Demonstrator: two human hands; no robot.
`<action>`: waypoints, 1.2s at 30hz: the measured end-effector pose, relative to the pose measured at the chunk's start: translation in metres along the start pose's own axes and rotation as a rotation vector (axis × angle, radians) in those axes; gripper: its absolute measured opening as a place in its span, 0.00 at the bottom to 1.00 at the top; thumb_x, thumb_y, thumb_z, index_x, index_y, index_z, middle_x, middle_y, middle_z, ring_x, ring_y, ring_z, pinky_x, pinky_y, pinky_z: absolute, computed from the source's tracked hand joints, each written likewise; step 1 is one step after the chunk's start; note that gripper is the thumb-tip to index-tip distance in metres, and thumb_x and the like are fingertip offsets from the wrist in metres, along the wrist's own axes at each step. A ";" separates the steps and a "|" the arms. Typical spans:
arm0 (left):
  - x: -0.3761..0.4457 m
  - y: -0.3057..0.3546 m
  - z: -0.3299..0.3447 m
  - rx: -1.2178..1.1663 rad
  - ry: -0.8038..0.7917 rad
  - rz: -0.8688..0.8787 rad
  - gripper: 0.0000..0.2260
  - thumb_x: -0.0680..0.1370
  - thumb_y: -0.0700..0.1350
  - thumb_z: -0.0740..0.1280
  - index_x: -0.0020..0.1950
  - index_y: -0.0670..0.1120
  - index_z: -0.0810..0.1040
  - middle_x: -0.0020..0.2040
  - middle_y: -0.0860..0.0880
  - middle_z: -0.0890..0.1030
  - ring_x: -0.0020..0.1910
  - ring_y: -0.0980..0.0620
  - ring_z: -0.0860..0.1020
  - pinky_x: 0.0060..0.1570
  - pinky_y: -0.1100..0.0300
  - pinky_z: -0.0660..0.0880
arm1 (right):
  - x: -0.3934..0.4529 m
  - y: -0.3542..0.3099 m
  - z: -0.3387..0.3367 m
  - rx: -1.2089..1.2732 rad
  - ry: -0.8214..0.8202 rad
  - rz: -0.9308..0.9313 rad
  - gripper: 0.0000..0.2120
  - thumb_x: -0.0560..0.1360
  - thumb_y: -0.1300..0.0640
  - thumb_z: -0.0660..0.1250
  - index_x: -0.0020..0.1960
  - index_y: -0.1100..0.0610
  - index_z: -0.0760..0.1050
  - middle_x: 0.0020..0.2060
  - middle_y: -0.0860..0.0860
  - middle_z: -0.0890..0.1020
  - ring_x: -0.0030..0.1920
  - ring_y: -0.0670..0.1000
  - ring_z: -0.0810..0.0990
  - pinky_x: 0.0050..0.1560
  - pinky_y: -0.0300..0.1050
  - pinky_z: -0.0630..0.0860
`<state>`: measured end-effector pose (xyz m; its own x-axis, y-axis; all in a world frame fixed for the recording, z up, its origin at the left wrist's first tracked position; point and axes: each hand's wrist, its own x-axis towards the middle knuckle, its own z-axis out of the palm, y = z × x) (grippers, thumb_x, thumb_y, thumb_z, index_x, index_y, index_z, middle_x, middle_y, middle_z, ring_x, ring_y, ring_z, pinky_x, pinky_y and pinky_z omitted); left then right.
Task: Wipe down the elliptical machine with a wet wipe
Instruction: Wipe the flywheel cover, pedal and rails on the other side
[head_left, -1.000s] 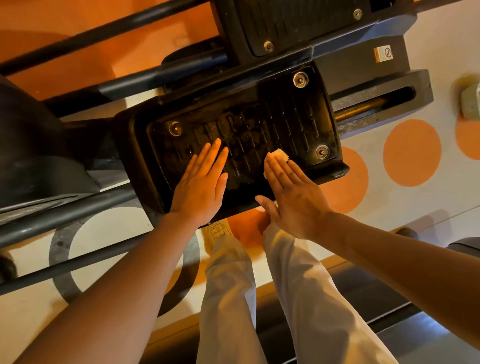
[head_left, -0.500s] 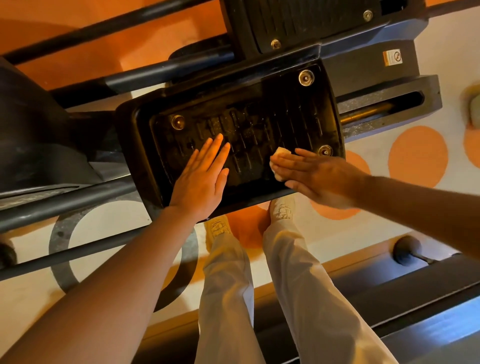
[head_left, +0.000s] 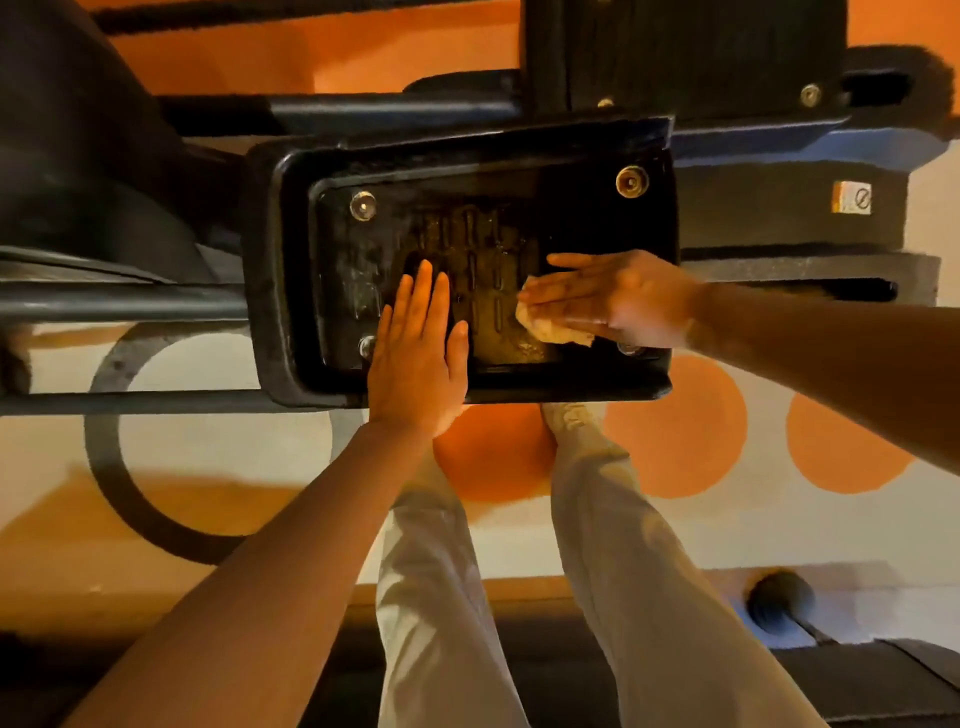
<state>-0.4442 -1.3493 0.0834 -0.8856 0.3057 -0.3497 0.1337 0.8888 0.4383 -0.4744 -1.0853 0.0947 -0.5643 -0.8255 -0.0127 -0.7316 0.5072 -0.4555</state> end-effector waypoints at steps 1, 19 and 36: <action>-0.002 0.005 0.003 -0.012 0.039 -0.030 0.27 0.83 0.55 0.45 0.80 0.45 0.56 0.81 0.47 0.52 0.80 0.48 0.49 0.77 0.51 0.46 | 0.002 0.004 0.000 -0.003 0.051 0.050 0.20 0.69 0.68 0.75 0.61 0.63 0.80 0.61 0.59 0.80 0.63 0.60 0.78 0.63 0.63 0.73; -0.039 0.049 0.044 0.022 0.364 -0.194 0.23 0.85 0.50 0.50 0.73 0.41 0.71 0.75 0.42 0.69 0.75 0.42 0.66 0.74 0.48 0.54 | 0.010 0.006 -0.019 -0.188 -0.222 -0.234 0.18 0.78 0.59 0.61 0.66 0.60 0.76 0.66 0.57 0.77 0.66 0.59 0.76 0.66 0.62 0.70; -0.047 0.070 0.057 0.019 0.490 -0.350 0.23 0.85 0.49 0.48 0.74 0.41 0.70 0.75 0.42 0.68 0.76 0.42 0.64 0.76 0.48 0.52 | 0.015 0.010 -0.011 -0.061 -0.027 0.119 0.22 0.82 0.59 0.55 0.74 0.64 0.65 0.74 0.62 0.65 0.76 0.62 0.59 0.76 0.56 0.57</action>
<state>-0.3683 -1.2822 0.0831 -0.9797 -0.1948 -0.0465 -0.1986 0.9155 0.3499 -0.4945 -1.0896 0.0995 -0.6389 -0.7643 -0.0874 -0.6825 0.6155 -0.3941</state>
